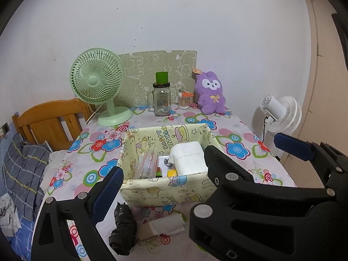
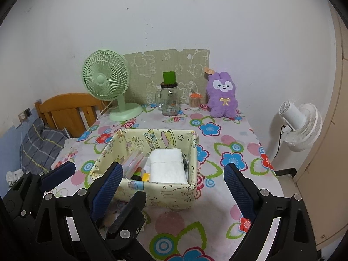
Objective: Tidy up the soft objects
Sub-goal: 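Open both tools and withdraw them from the basket toward the black umbrella, then grasp black umbrella with left tool while right tool grasps rolled white towel, then lift umbrella with left tool while right tool carries rolled towel over basket, then lower umbrella into basket with left tool while right tool lowers towel in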
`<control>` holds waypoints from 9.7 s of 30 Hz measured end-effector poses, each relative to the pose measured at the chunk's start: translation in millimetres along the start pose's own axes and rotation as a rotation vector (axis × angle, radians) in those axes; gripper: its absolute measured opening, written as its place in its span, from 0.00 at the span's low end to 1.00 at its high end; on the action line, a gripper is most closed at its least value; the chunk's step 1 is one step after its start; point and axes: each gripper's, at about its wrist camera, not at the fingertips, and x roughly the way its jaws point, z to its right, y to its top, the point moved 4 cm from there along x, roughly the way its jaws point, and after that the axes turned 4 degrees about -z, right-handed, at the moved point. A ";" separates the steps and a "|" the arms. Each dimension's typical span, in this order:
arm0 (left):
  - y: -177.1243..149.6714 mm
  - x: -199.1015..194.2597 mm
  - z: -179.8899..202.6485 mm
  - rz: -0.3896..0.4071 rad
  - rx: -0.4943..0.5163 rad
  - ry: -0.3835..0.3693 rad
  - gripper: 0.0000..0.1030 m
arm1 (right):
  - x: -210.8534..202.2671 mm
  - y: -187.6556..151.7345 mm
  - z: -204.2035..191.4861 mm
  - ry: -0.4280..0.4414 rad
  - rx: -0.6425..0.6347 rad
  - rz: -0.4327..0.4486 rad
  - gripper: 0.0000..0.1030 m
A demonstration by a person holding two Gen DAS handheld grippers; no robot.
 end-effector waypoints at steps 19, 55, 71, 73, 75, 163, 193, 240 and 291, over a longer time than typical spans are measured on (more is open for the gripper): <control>-32.8 -7.8 -7.0 -0.034 -0.005 0.015 0.96 | -5.5 -29.0 -13.2 0.012 -0.022 -0.019 0.95; -97.1 63.1 -72.6 -0.226 -0.069 0.028 0.96 | 71.8 -88.6 -57.1 0.058 -0.012 -0.191 0.95; -114.7 81.3 -93.2 -0.291 -0.116 0.004 0.49 | 103.3 -101.4 -71.5 0.075 -0.033 -0.274 0.95; -114.9 82.6 -94.3 -0.293 -0.118 0.003 0.47 | 105.4 -102.6 -72.5 0.076 -0.035 -0.280 0.95; -114.7 83.2 -94.5 -0.290 -0.116 0.010 0.44 | 106.9 -103.2 -73.4 0.075 -0.037 -0.284 0.95; -28.7 -19.9 -1.6 -0.042 0.020 0.016 0.41 | -19.5 -41.9 3.5 0.004 0.067 -0.051 0.50; 21.4 -7.2 0.1 0.019 0.006 0.011 0.41 | -13.1 12.7 15.2 -0.001 0.064 0.015 0.50; 35.2 119.9 -29.8 -0.146 -0.054 0.034 0.53 | 119.4 37.2 20.6 0.012 0.082 -0.121 0.50; 35.7 126.9 -46.1 -0.154 -0.036 0.059 0.84 | 150.3 43.6 -10.3 0.073 -0.013 -0.135 0.93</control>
